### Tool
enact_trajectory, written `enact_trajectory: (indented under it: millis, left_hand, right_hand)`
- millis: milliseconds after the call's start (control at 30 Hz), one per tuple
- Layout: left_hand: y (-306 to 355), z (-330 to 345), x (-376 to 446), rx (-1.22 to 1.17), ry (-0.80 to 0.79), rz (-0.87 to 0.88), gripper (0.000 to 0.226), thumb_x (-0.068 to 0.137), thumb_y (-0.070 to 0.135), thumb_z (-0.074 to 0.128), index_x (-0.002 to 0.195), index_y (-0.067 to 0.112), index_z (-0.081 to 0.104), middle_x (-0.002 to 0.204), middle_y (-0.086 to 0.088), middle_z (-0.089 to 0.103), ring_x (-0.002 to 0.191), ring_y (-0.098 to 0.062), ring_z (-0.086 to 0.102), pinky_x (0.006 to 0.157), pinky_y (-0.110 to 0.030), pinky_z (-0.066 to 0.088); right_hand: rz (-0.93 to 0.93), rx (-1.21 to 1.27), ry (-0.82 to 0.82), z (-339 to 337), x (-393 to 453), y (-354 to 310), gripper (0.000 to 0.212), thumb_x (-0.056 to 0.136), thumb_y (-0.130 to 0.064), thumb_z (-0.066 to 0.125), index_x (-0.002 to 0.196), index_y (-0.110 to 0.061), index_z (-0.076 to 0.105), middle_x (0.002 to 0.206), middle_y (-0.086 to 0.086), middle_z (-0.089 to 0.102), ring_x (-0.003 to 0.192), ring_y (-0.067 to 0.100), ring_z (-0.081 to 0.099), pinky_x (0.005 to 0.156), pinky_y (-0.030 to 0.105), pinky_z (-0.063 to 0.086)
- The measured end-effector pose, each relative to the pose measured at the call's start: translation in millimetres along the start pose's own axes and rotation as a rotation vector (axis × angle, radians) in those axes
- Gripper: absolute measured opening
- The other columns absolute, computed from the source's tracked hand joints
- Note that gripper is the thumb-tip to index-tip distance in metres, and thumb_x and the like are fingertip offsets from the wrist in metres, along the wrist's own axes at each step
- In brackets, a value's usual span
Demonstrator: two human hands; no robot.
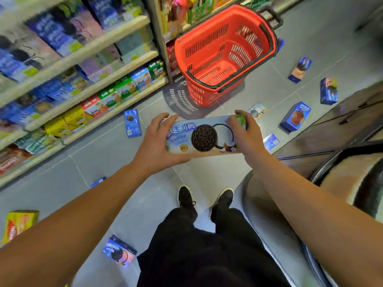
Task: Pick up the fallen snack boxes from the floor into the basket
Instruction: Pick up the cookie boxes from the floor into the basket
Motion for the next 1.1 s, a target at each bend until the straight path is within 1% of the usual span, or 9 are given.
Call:
enact_trajectory:
  millis: [67,167,267,367,467,600,767,967,1100]
  left_hand:
    - [12,-14,-3,-0.165,0.089,-0.072,0.094,0.068,0.049,0.075,0.147,0.026,0.028,0.147,0.004,0.024,0.133,-0.001,0.025,0.108,-0.010,0.022]
    - [27,-23,2,-0.444,0.139,-0.253,0.069,0.089,0.039,0.063,0.148,0.033,0.027,0.135,0.009,0.040,0.119,-0.008,0.050,0.104,-0.031,0.043]
    - [43,-25,13,-0.648,0.174,-0.374,0.058,0.080,0.061,0.058,0.134,0.050,0.040,0.132,0.009,0.052,0.113,-0.013,0.060,0.097,-0.042,0.050]
    - [62,-22,31,-0.651,0.258,-0.405,0.043,0.085,0.053,0.060,0.126,0.041,0.052,0.119,0.008,0.058,0.104,-0.015,0.064,0.092,-0.044,0.053]
    - [80,-12,52,-0.618,0.302,-0.372,0.032,0.087,0.044,0.062,0.117,0.040,0.053,0.111,0.012,0.059,0.098,-0.017,0.066,0.087,-0.047,0.055]
    - [94,0,75,-0.579,0.350,-0.369,0.020,0.088,0.046,0.055,0.108,0.042,0.053,0.102,0.030,0.051,0.107,-0.015,0.062,0.094,-0.047,0.051]
    - [93,8,99,-0.590,0.349,-0.420,0.018,0.081,0.054,0.052,0.099,0.050,0.052,0.111,0.018,0.058,0.105,-0.016,0.063,0.092,-0.048,0.052]
    - [78,-6,153,-0.566,0.274,-0.421,0.039,0.085,0.055,0.052,0.121,0.040,0.049,0.121,0.007,0.056,0.103,-0.017,0.064,0.088,-0.047,0.054]
    - [83,-22,213,-0.450,0.153,-0.367,0.048,0.093,0.051,0.047,0.136,0.032,0.042,0.110,0.011,0.049,0.093,0.001,0.056,0.086,-0.035,0.052]
  right_hand:
    - [-0.061,0.016,0.018,-6,-8,-14,0.043,0.079,-0.052,0.062,0.120,-0.039,0.057,0.105,-0.016,0.060,0.101,0.018,0.066,0.087,0.049,0.057]
    - [-0.092,0.057,0.015,-14,-14,-24,0.042,0.073,-0.059,0.060,0.113,-0.046,0.058,0.108,-0.011,0.063,0.100,0.026,0.067,0.084,0.055,0.056]
    - [-0.138,0.106,0.023,-27,-14,-33,0.037,0.075,-0.058,0.061,0.110,-0.045,0.060,0.107,-0.011,0.064,0.103,0.024,0.066,0.088,0.054,0.055]
    - [-0.171,0.109,-0.011,-43,-6,-44,0.026,0.081,-0.055,0.061,0.107,-0.051,0.059,0.109,-0.014,0.063,0.106,0.021,0.065,0.093,0.051,0.054]
    - [-0.173,0.085,-0.042,-61,10,-57,0.024,0.072,-0.062,0.062,0.095,-0.060,0.056,0.117,-0.006,0.065,0.109,0.019,0.065,0.095,0.049,0.053]
    - [-0.181,0.041,-0.044,-76,31,-69,0.028,0.076,-0.062,0.062,0.100,-0.050,0.056,0.115,-0.007,0.065,0.109,0.014,0.063,0.097,0.046,0.052]
    - [-0.170,0.103,-0.010,-73,54,-73,0.026,0.078,-0.052,0.065,0.099,-0.040,0.056,0.108,-0.004,0.065,0.103,0.016,0.065,0.091,0.042,0.055]
    - [-0.140,0.141,0.020,-59,93,-87,0.017,0.077,-0.055,0.066,0.091,-0.054,0.056,0.110,-0.002,0.066,0.100,0.026,0.068,0.081,0.052,0.057]
    - [-0.101,0.158,0.117,-60,124,-107,0.028,0.088,-0.042,0.064,0.114,-0.039,0.053,0.104,0.000,0.067,0.088,0.018,0.069,0.071,0.033,0.056]
Point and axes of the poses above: each hand's wrist, its own x-axis towards the middle knuckle, its own z-axis out of the palm, y = z × x, the point moved 4 cm from there along x, towards the middle knuckle
